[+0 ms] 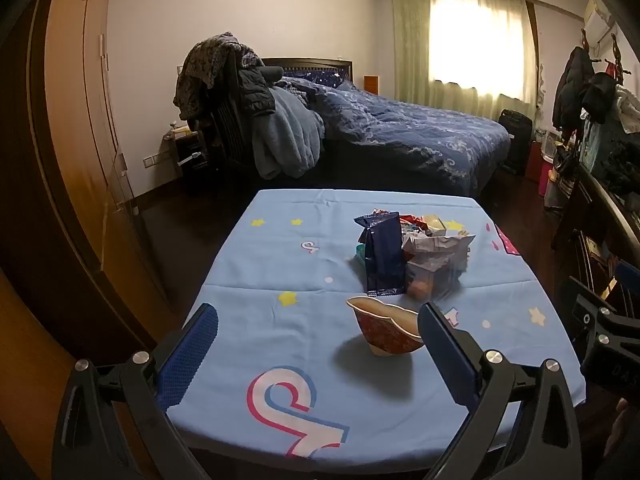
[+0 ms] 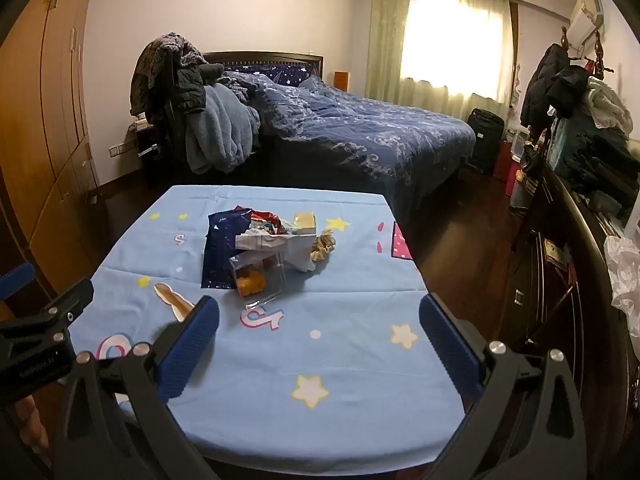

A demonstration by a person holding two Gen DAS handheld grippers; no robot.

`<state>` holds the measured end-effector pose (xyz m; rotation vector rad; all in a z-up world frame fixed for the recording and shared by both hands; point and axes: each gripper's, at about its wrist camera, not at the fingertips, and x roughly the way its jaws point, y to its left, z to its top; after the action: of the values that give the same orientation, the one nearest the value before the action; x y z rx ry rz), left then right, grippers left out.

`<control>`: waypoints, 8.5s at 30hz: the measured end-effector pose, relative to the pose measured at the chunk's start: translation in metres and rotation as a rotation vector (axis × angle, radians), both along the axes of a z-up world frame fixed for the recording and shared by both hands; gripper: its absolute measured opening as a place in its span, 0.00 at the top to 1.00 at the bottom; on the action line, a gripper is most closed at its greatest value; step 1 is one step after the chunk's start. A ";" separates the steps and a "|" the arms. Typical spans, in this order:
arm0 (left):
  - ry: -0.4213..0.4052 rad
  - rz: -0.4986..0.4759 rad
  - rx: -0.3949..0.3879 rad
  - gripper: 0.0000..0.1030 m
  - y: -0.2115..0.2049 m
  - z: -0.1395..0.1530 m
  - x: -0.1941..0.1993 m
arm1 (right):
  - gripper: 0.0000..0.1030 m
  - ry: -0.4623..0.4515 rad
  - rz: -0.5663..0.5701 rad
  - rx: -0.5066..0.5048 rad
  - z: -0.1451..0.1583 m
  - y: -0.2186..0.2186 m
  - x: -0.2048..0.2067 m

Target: Collect trash

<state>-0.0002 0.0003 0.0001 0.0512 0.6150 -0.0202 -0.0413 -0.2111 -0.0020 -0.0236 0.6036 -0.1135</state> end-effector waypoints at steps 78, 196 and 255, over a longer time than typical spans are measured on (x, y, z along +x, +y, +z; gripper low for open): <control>0.003 -0.005 -0.005 0.03 -0.005 0.004 -0.004 | 0.03 0.003 0.001 0.003 0.001 -0.002 -0.001; 0.389 -0.720 0.061 0.99 -0.125 -0.066 0.200 | 0.86 0.186 0.144 0.246 -0.102 -0.086 0.093; 0.642 -0.591 0.262 0.11 -0.529 -0.215 0.243 | 0.03 0.297 -0.431 0.561 -0.364 -0.391 0.123</control>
<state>0.2426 -0.5288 -0.2148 0.4938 1.2235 -0.5457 0.0822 -0.6018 -0.3656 0.6452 0.9138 -0.3590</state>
